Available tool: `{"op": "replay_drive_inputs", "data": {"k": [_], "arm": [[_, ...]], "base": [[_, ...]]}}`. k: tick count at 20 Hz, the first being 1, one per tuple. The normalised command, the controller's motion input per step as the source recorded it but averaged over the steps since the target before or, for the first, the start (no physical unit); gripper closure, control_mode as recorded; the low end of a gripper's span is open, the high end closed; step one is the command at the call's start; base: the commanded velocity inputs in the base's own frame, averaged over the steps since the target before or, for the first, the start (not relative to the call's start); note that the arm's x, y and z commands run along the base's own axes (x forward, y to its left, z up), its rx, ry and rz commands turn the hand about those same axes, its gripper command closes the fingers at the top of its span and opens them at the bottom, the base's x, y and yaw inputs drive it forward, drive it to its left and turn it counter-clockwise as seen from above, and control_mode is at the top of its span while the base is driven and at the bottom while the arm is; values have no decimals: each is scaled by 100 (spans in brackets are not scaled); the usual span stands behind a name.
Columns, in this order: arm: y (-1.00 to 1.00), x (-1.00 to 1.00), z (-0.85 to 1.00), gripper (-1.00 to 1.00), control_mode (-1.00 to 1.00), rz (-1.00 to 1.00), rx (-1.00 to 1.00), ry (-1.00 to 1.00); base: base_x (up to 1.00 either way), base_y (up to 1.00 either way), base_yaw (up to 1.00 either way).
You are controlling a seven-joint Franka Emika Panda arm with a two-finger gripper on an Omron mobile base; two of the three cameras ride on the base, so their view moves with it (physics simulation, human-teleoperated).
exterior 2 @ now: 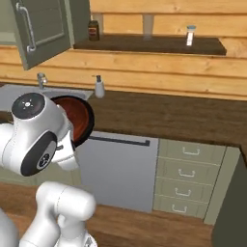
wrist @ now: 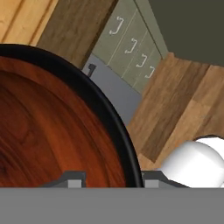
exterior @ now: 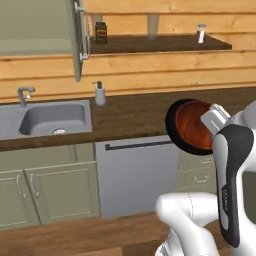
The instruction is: Pick up the bowls on the counter and stack them on top of one another in the open cabinet. Place the smaller bowl on top of the larger bowl.
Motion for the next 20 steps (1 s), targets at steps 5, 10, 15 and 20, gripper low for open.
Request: {"op": "replay_drive_inputs", "data": {"k": [5, 10, 15, 20], "arm": [[0, 0, 0, 100, 100, 0, 0, 0], [0, 0, 0, 100, 100, 0, 0, 0], [0, 0, 0, 100, 100, 0, 0, 0], [0, 0, 0, 100, 100, 0, 0, 0]], "base": [[-84, 100, 3], [-2, 100, 0], [79, 99, 0], [100, 65, 1]]}}
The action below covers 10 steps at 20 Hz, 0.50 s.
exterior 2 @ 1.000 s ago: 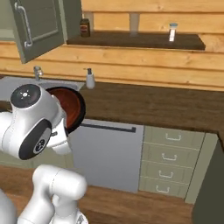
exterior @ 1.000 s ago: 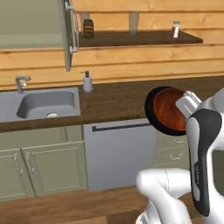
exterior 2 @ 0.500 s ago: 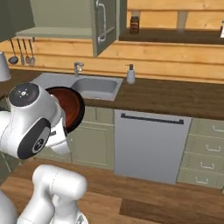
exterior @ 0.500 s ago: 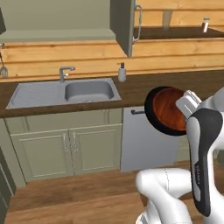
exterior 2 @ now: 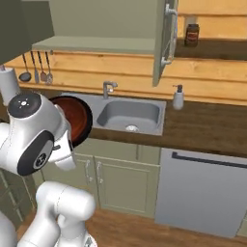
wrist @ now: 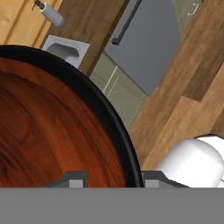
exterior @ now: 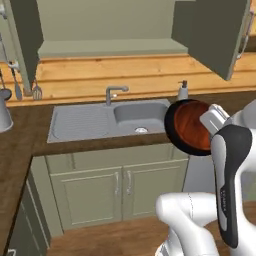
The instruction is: Pick up the bowls on the counter and stack them on top of one another in the open cabinet. Place the smaller bowl on top of the larger bowl.
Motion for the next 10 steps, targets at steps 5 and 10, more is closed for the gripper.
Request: {"op": "replay_drive_inputs", "data": {"k": [5, 10], "arm": [[0, 0, 0, 100, 100, 0, 0, 0], [0, 0, 0, 100, 100, 0, 0, 0]], "base": [[100, 46, 1], [91, 61, 0]]}}
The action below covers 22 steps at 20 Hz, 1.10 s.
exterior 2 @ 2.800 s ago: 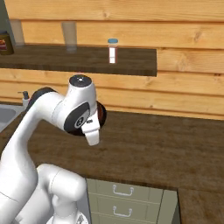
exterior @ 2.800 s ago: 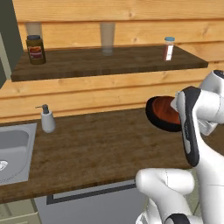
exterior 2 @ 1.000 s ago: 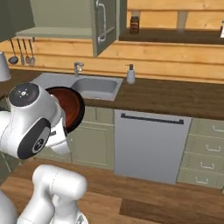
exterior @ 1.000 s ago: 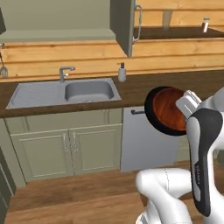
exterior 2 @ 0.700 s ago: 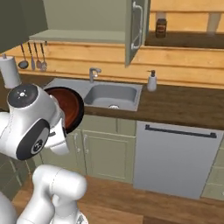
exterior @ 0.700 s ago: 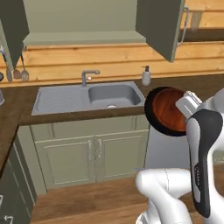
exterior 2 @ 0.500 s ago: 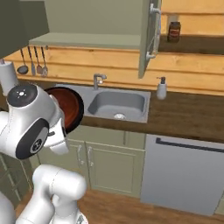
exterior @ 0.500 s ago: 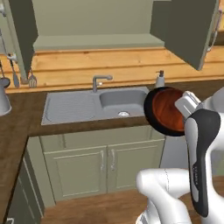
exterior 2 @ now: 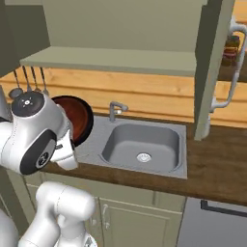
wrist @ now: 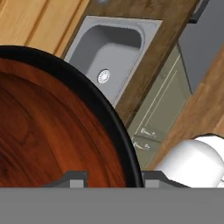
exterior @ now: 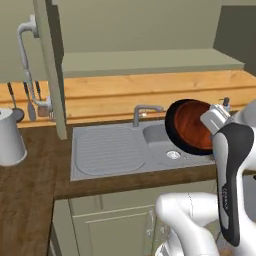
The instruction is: Pick up the bowls on the counter and stack them on top of one another in the open cabinet. Place the smaller bowl on top of the larger bowl.
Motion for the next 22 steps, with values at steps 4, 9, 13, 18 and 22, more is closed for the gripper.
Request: {"op": "replay_drive_inputs", "data": {"k": [4, 9, 13, 18, 22], "arm": [[0, 0, 0, 100, 100, 0, 0, 0], [0, 0, 0, 100, 100, 0, 0, 0], [0, 57, 21, 100, -100, 0, 0, 0], [1, 1, 62, 100, -100, -4, 0, -11], [0, 12, 62, 100, -100, -7, 0, -6]], "base": [[48, 46, 0], [60, 9, 0], [0, 0, 0], [0, 0, 0], [0, 0, 0]]}}
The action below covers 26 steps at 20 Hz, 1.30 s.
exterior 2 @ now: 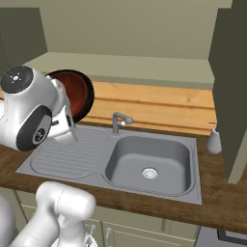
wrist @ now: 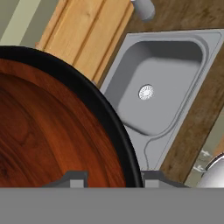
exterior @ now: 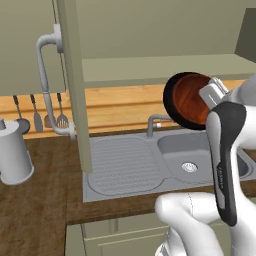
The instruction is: Pick up the bowls on the counter and stack them on top of one another in the open cabinet. Place the smaller bowl on top of the larger bowl.
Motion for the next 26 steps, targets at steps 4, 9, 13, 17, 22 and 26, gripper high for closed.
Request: {"op": "replay_drive_inputs", "data": {"k": [4, 9, 13, 17, 22, 26], "arm": [[1, 22, 61, 100, -100, -9, 9, -3], [11, 28, 43, 100, -100, -10, 11, -13], [15, 54, 35, 100, -100, -5, 14, -9], [1, 63, 21, 100, -100, -1, 15, -20], [0, 67, 4, 100, -100, -1, 12, -17], [0, 86, 0, 100, -100, 0, 5, 0]], "base": [[0, 0, 0], [0, 0, 0], [0, 0, 0], [0, 0, 0], [0, 0, 0], [0, 0, 0]]}}
